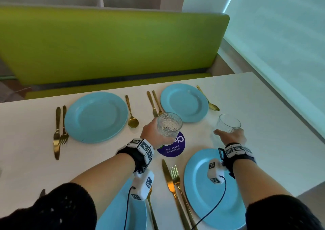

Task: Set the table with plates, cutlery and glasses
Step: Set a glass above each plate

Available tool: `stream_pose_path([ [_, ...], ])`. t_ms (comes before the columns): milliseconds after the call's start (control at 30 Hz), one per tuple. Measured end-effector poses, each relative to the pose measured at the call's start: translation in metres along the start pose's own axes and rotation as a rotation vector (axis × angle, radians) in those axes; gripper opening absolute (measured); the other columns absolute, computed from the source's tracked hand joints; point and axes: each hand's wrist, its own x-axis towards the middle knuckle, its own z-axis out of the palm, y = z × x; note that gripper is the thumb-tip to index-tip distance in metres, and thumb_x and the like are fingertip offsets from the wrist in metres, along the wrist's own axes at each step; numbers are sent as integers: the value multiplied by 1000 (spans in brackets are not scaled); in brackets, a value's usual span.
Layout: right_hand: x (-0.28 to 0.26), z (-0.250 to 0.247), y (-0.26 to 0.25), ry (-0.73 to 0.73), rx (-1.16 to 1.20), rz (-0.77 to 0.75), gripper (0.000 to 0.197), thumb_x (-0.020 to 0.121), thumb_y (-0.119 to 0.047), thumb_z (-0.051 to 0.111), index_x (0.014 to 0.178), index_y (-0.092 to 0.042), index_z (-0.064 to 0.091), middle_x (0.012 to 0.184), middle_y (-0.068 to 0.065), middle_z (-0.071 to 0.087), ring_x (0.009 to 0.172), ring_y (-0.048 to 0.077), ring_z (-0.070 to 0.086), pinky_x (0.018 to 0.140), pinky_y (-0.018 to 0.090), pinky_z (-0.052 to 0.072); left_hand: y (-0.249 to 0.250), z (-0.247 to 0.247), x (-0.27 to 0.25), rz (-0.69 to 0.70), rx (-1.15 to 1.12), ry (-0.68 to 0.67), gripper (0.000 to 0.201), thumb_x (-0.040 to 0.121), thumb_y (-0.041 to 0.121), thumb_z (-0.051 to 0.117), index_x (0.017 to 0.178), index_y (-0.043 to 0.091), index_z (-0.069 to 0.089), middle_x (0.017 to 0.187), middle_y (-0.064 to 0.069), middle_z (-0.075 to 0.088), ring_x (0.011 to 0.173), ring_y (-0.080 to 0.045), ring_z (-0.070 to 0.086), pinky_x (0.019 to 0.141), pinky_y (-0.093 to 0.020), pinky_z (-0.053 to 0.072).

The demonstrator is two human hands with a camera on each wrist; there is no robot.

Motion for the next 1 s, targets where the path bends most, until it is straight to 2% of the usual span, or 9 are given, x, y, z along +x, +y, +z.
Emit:
stream_pose_path([
  [233, 8, 5, 5, 8, 41, -4, 82, 67, -34, 81, 133, -11, 39, 130, 15, 54, 118, 33, 54, 96, 37, 46, -3, 14, 13, -33, 16, -17, 81, 58, 30, 87, 128, 20, 49, 123, 0, 63, 111, -19, 60, 94, -27, 50],
  [433, 9, 6, 8, 32, 42, 13, 81, 64, -39, 81, 131, -19, 41, 126, 14, 57, 115, 33, 56, 93, 35, 45, -9, 26, 18, -45, 19, -41, 86, 56, 31, 88, 132, 23, 47, 124, 1, 63, 112, -19, 60, 92, -25, 49],
  [600, 9, 9, 10, 53, 29, 26, 83, 60, -44, 82, 128, -21, 42, 123, 15, 58, 112, 33, 57, 91, 36, 47, -13, 31, 21, -40, 23, -55, 91, 56, 28, 89, 135, 23, 45, 127, 0, 61, 117, -19, 57, 90, -18, 42],
  [767, 9, 10, 12, 42, 24, 21, 85, 59, -47, 83, 129, -22, 42, 123, 14, 58, 112, 33, 57, 91, 36, 47, -15, 34, 21, -33, 58, -55, 89, 59, 26, 88, 136, 21, 44, 129, -2, 60, 119, -20, 56, 89, -17, 39],
  [1000, 5, 3, 16, 35, 26, 13, 95, 60, -44, 84, 137, -19, 35, 130, 14, 55, 121, 32, 52, 95, 38, 45, -14, 37, 19, -7, 67, -74, 92, 62, 22, 87, 140, 20, 39, 132, -4, 58, 121, -22, 55, 90, -16, 39],
])
